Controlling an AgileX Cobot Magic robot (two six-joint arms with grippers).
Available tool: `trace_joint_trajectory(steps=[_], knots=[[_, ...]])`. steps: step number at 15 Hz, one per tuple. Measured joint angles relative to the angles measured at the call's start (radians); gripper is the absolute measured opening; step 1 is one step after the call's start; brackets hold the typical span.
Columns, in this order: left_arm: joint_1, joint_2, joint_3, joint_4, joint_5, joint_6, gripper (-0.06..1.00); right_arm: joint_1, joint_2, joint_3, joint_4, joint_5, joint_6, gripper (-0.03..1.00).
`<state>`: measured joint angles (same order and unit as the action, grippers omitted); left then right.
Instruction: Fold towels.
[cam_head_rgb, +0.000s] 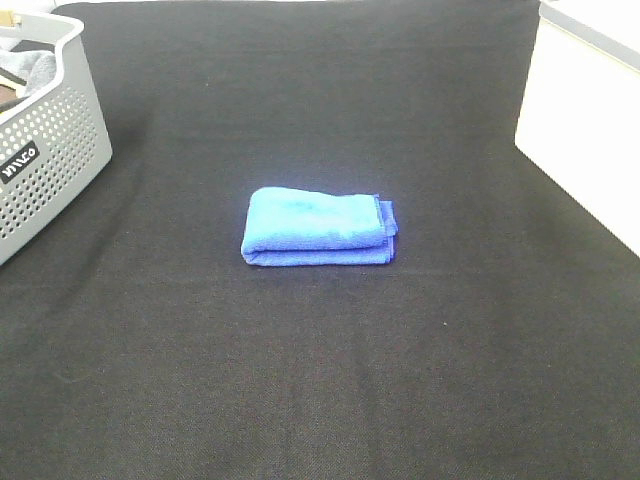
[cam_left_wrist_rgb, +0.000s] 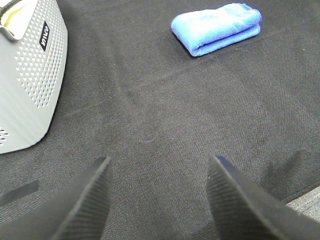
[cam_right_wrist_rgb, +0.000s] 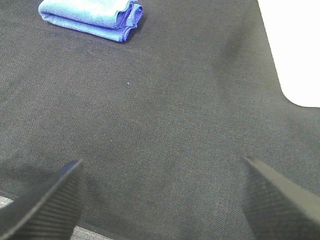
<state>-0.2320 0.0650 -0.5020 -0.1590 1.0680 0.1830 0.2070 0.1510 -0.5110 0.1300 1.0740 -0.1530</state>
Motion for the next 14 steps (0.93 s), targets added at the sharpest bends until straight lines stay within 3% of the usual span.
trace_joint_trajectory(steps=[1,2,4,6,14], knots=[[0.005,0.000,0.000,0.000,-0.001,0.001,0.55,-0.007,0.000,0.000,0.000,0.000,0.000,0.78],[0.025,-0.001,0.000,0.000,-0.001,0.001,0.55,-0.074,0.000,0.000,0.001,0.000,0.000,0.78],[0.101,-0.017,0.000,0.000,-0.002,0.001,0.55,-0.181,0.000,0.000,0.003,0.000,0.000,0.78],[0.168,-0.052,0.000,0.000,-0.005,0.001,0.55,-0.233,-0.012,0.000,0.004,-0.002,0.000,0.78],[0.181,-0.069,0.000,0.000,-0.006,0.001,0.55,-0.240,-0.155,0.000,0.008,-0.003,0.000,0.78]])
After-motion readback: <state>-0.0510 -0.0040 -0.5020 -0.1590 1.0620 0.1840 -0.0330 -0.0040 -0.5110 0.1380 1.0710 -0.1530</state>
